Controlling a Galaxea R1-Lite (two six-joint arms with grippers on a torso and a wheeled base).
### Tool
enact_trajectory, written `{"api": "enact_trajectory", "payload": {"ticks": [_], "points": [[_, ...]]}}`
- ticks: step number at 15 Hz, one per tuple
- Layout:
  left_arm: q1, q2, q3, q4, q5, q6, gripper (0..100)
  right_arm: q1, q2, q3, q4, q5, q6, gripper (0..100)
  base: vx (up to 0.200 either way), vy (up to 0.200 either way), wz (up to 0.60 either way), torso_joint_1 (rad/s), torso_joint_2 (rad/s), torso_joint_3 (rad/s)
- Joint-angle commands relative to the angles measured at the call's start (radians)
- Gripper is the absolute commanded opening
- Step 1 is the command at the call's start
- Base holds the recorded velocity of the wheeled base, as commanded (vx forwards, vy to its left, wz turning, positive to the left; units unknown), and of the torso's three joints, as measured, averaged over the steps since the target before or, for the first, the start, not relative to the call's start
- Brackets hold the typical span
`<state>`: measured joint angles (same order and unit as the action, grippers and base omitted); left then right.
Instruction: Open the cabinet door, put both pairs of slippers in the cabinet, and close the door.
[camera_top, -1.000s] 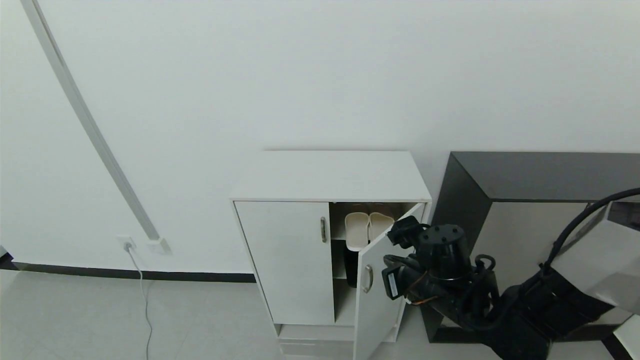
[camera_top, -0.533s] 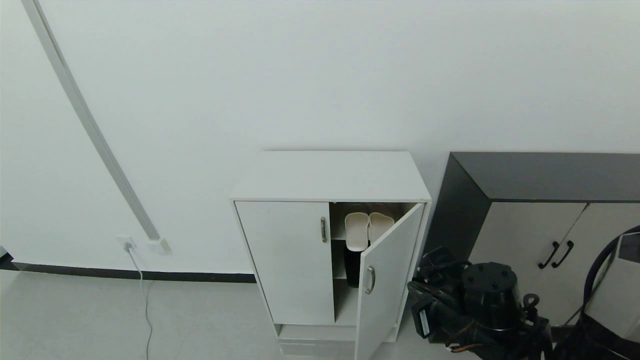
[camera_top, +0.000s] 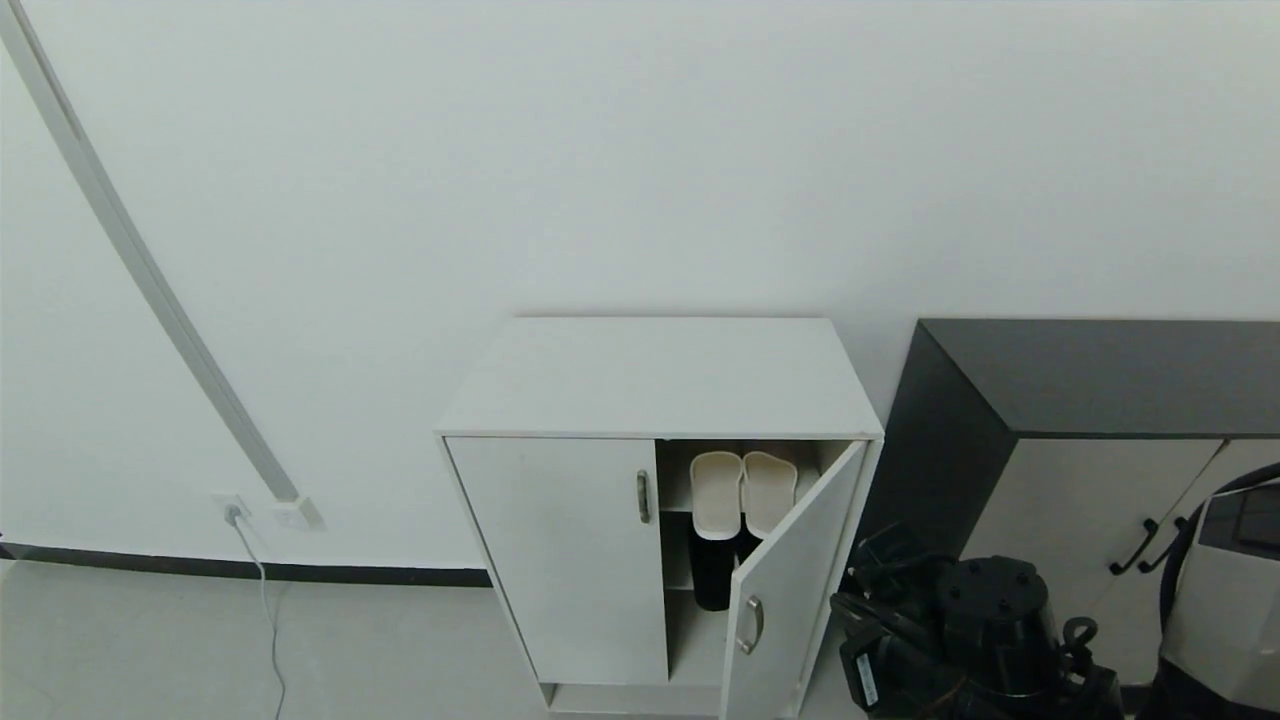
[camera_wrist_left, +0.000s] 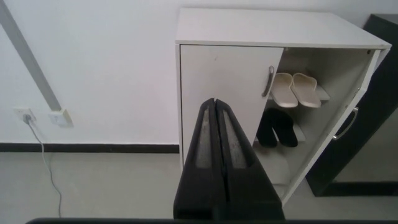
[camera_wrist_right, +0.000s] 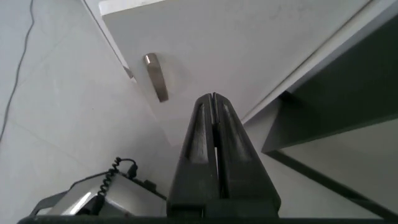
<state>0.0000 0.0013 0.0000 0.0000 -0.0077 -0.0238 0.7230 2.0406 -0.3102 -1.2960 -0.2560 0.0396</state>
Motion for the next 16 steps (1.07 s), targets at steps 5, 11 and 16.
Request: {"api": "enact_trajectory", "payload": {"ticks": [5, 11, 16], "points": [[0.000, 0.000, 0.000, 0.000, 0.002, -0.001, 0, 0.000, 0.078, -0.098, 0.001, 0.000, -0.001, 0, 0.000, 0.000, 0.00, 0.000, 0.00, 0.000], [0.000, 0.000, 0.000, -0.002, 0.002, -0.001, 0, -0.004, 0.181, -0.245, 0.010, 0.001, -0.009, 0, 0.000, 0.000, 0.00, 0.000, 0.00, 0.000], [0.000, 0.000, 0.000, 0.000, 0.003, -0.002, 0, -0.045, 0.230, -0.383, 0.047, 0.003, -0.010, 0, 0.000, 0.000, 0.00, 0.000, 0.00, 0.000]]}}
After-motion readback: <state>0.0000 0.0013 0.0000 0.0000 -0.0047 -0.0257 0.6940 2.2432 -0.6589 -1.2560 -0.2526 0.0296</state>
